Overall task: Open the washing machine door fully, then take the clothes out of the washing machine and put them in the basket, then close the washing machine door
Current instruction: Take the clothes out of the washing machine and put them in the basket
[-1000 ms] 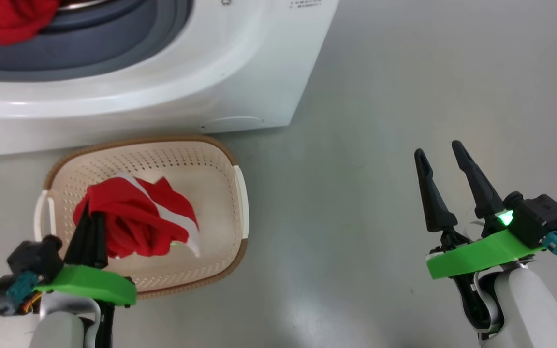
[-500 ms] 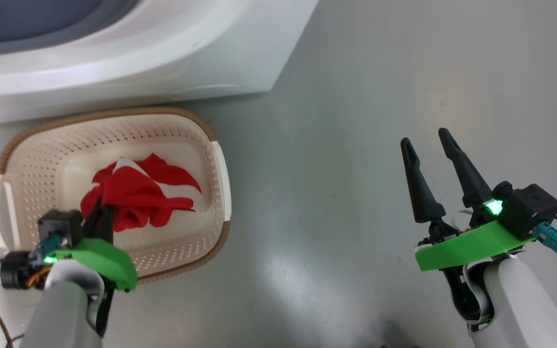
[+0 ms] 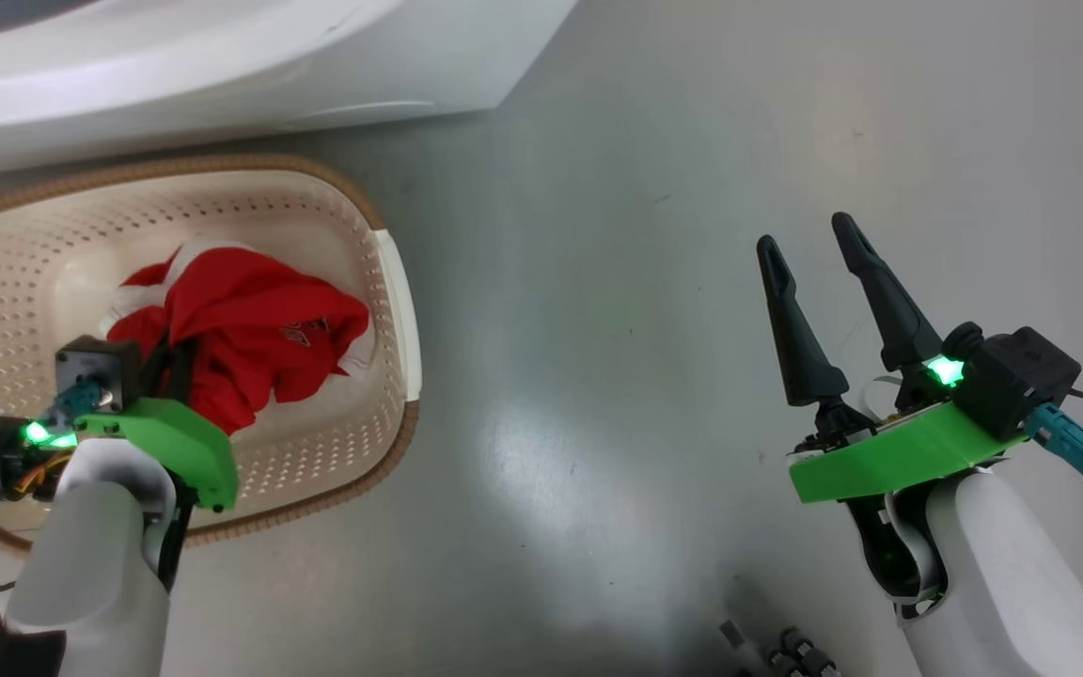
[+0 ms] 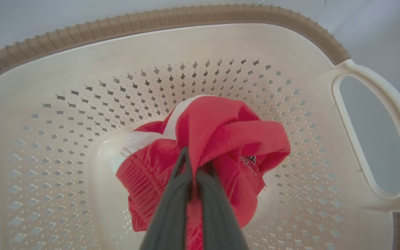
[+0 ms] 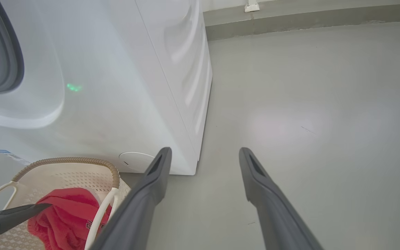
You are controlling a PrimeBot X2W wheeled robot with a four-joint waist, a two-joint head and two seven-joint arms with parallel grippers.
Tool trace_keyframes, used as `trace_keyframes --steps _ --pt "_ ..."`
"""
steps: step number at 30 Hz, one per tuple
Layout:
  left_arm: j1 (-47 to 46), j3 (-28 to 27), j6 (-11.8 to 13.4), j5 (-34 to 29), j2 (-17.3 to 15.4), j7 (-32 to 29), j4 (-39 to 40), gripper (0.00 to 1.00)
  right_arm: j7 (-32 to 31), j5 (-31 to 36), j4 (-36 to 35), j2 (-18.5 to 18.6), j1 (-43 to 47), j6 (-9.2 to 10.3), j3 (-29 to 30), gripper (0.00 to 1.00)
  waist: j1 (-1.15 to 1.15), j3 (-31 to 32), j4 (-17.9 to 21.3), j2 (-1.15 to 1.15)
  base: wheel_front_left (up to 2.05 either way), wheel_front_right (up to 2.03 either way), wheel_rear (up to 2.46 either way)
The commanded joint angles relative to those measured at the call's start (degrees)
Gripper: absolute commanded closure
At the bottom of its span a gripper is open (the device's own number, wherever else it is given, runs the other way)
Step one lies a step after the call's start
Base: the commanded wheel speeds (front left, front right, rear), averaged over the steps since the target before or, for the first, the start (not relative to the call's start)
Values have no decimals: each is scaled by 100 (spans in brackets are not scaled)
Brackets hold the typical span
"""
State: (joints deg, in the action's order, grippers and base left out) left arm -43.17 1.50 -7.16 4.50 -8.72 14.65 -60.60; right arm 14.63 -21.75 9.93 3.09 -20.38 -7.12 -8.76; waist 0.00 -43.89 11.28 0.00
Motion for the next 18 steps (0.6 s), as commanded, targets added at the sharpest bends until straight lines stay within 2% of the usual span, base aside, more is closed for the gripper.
trace_keyframes --steps 1,13,14,15,16,17,18 --pt "97 -107 -15 -35 -239 35 7 100 37 -54 -142 -20 101 -36 -152 0 0 -47 37 0 0 0 0" --pt "-325 -173 107 44 -484 35 -617 98 37 -76 -234 -21 9 -36 -378 0 0 -312 279 0 0 0 0" --pt "-344 -217 108 94 -485 35 -634 73 37 -76 -239 -21 9 -36 -374 0 0 -318 284 0 0 0 0" --pt "-355 -224 104 111 -490 35 -648 55 37 -77 -239 -21 8 -36 -372 0 0 -318 289 0 0 0 0" --pt "-366 -224 101 116 -499 35 -633 20 37 -78 -237 -21 5 -36 -371 0 0 -318 292 0 0 0 0" --pt "-367 -240 98 137 -504 35 -606 7 37 -77 -232 -21 -1 -36 -368 0 0 -314 294 0 0 0 0" --pt "-361 -264 95 167 -502 35 -593 0 37 -74 -226 -21 -8 -36 -361 0 0 -304 293 0 0 0 0"
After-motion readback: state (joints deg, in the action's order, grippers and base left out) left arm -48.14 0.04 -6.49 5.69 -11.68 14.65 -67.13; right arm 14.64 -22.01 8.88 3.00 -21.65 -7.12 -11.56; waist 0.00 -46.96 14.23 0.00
